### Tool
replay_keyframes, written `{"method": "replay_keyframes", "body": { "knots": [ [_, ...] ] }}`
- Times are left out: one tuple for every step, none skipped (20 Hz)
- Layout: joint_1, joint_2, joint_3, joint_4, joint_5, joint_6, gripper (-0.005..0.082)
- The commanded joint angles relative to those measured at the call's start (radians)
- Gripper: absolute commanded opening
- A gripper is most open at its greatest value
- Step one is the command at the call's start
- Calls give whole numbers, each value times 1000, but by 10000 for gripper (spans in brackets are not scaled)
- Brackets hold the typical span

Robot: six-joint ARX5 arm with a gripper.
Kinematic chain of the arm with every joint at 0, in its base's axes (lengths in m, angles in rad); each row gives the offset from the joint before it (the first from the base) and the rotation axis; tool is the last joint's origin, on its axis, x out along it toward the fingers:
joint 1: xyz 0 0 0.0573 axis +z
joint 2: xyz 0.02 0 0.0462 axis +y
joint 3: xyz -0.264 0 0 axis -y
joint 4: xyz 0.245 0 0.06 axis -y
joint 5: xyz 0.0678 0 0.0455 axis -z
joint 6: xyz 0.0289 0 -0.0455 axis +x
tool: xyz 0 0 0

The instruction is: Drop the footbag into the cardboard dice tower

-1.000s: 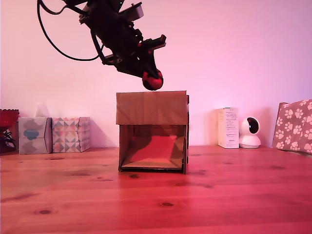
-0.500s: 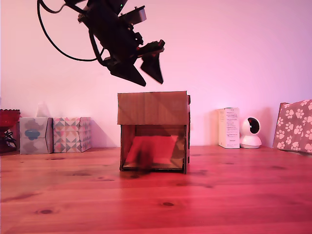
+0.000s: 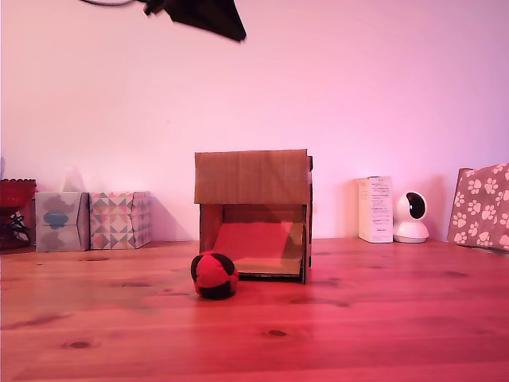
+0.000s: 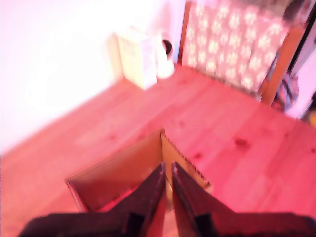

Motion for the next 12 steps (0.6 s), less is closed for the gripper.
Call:
{"method": "replay_keyframes", "body": {
  "knots": [
    [-1,-9,-137,49,3,-8,-20],
    [-1,-47,-213,103,5,-15,-20],
    [-2,-81,-291,163,16,-31,-20],
    [-2,-117,-363,218,29,-52,-20],
    [-2,-150,-431,267,33,-61,-20],
    [-2,-185,-504,314,33,-75,-20],
    [-2,-214,-566,355,33,-85,-20],
    [-2,-242,-625,397,33,-92,-20],
    [-2,-269,-687,439,32,-109,-20],
    [-2,-291,-743,476,31,-123,-20],
    [-2,-311,-792,512,31,-130,-20],
    [-2,-332,-838,541,30,-132,-20]
  ]
}}
